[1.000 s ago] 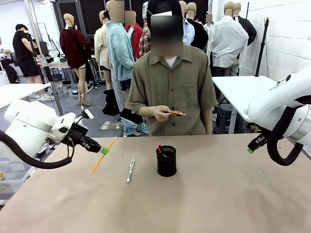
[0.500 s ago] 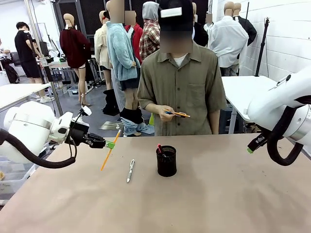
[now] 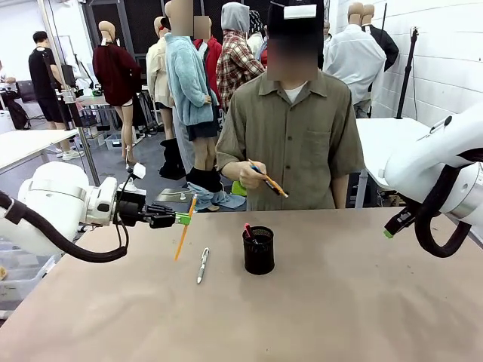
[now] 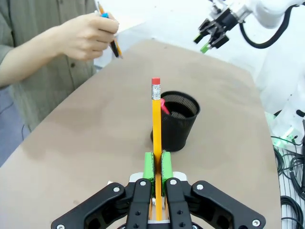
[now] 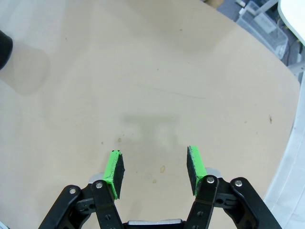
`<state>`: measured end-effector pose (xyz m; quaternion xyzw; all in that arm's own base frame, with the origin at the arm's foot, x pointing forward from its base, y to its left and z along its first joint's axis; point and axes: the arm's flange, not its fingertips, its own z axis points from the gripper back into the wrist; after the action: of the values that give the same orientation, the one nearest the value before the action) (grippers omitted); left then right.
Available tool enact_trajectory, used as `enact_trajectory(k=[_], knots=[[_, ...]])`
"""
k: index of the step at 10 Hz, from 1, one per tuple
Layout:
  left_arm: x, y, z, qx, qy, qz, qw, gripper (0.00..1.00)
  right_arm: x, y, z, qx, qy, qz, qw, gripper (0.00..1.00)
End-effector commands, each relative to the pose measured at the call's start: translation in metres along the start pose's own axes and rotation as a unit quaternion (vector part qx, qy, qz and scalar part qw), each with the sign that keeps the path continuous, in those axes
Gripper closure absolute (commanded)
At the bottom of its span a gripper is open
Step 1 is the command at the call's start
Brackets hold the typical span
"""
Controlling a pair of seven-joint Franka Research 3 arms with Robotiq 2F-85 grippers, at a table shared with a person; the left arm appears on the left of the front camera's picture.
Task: Place the pens into the pen holder.
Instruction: Pick up a writing instrument from the table and place it into the Pen holder.
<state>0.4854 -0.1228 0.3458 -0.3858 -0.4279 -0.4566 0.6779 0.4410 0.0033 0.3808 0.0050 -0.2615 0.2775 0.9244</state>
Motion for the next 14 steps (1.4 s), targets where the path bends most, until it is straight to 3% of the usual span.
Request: enact_trajectory(k=[1, 3, 7, 10, 12, 14], knots=[[0.002, 0.001, -0.015, -0.02, -0.028, -0.02, 0.999, 1.0, -0.002, -0.001, -0.001, 0.002, -0.012, 0.002, 1.0, 0.33], [-0.001, -0.007, -0.004, -0.034, -0.029, -0.028, 0.999, 1.0, -0.002, -0.001, -0.001, 0.002, -0.012, 0.002, 1.0, 0.33], [-0.048, -0.045, 0.126, 0.025, -0.073, -0.065, 0.995, 1.0, -0.002, -0.001, -0.001, 0.002, -0.012, 0.002, 1.0, 0.33], [-0.104, -0.068, 0.201, 0.093, -0.151, -0.051, 0.983, 1.0, -0.002, -0.001, -0.001, 0.002, -0.012, 0.002, 1.0, 0.33], [-0.104, -0.071, 0.197, 0.089, -0.177, -0.055, 0.979, 1.0, -0.002, -0.001, -0.001, 0.002, -0.012, 0.002, 1.0, 0.33], [-0.082, -0.063, 0.17, 0.079, -0.193, -0.062, 0.976, 1.0, -0.002, -0.001, -0.001, 0.002, -0.012, 0.002, 1.0, 0.33]])
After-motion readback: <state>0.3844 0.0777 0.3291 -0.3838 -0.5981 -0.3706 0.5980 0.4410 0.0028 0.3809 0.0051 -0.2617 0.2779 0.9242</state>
